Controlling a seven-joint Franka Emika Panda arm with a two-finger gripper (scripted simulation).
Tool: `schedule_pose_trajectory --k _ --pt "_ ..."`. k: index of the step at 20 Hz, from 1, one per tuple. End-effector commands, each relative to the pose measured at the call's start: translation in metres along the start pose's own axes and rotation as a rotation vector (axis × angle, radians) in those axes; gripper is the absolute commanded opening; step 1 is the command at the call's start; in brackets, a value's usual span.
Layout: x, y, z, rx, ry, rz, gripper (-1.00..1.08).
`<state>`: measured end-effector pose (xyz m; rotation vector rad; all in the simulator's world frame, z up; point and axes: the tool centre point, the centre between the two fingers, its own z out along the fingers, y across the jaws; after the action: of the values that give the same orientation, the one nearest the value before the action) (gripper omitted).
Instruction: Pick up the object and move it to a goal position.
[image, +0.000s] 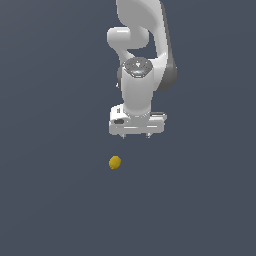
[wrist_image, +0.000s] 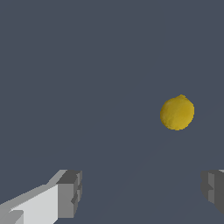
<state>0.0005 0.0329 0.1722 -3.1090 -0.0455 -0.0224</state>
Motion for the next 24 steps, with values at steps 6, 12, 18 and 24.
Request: schedule_pose_trajectory --k 6,12,18,24 --pt "0.001 -0.004 -0.008 0.008 0.006 0.017 1.0" --pt "0.002 -0.007 -0.014 0.014 0.011 0.03 1.0" --pt "0.006 -0.001 -0.008 0.01 0.01 0.0 1.0" --pt "0.014 0.014 0.006 0.001 0.006 -0.07 1.0"
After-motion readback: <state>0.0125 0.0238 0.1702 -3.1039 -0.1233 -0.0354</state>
